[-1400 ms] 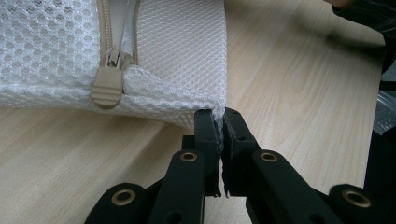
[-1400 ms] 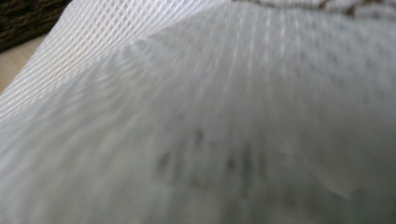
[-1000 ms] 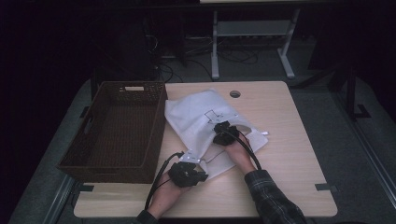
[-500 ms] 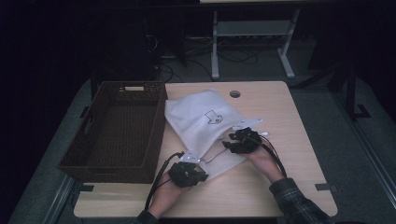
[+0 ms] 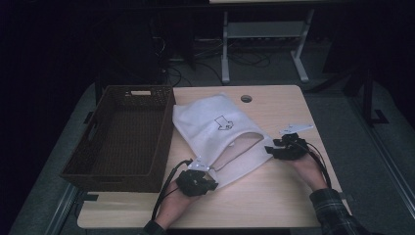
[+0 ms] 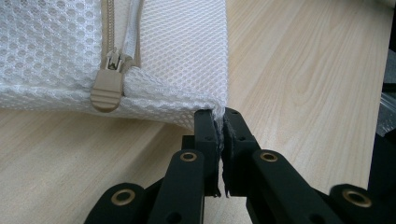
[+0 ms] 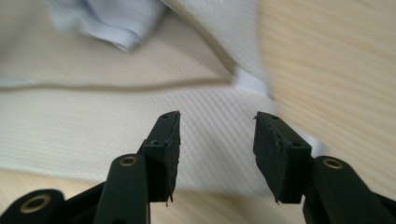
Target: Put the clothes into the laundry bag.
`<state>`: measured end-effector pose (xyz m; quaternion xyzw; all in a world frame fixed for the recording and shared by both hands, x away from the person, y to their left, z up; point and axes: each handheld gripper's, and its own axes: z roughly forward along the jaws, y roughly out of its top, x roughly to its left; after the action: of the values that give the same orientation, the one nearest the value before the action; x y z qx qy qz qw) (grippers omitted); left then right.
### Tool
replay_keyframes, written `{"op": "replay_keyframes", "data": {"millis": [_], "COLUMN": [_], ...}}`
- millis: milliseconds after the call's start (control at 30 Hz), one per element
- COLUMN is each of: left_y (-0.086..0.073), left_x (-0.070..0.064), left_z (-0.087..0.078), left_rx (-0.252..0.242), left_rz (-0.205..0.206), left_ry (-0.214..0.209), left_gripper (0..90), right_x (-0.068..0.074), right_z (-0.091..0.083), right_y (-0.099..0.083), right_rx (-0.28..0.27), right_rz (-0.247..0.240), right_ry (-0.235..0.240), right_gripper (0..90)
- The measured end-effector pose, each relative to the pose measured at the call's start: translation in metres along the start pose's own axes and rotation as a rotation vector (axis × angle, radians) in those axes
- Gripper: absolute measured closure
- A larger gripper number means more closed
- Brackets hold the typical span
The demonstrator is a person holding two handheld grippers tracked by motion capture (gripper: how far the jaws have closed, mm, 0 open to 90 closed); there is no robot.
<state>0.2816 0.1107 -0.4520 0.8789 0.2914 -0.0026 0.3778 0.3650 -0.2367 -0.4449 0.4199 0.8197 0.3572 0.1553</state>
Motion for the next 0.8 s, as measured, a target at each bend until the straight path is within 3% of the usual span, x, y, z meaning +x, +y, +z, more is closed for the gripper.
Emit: {"op": "replay_keyframes", "data": {"millis": [133,367,467,600,800], "left_y": [0.000,0.000,0.000,0.000,-0.001], "left_x": [0.000,0.000,0.000,0.001,0.006], "left_z": [0.000,0.000,0.000,-0.001,-0.003], "left_rx": [0.000,-0.001,-0.001,-0.006,-0.014], "left_rz": [-0.002,-0.003,0.000,0.005,-0.008], "left_ry": [0.000,0.002,0.003,0.010,0.050], "left_gripper": [85.8,85.8,85.8,85.8,85.8], "right_x": [-0.014,-0.026,-0.026,-0.023,-0.018], "right_z": [-0.001,0.009,0.012,0.011,0.003], "right_y": [-0.009,-0.019,-0.021,-0.020,-0.021], "right_rx": [0.011,0.031,0.036,0.041,0.055], "right_rz": [0.040,0.103,0.102,0.083,0.062], "right_ry": [-0.011,0.059,0.070,0.065,0.062], "right_gripper": [49.4,49.7,57.4,77.2,81.8]}}
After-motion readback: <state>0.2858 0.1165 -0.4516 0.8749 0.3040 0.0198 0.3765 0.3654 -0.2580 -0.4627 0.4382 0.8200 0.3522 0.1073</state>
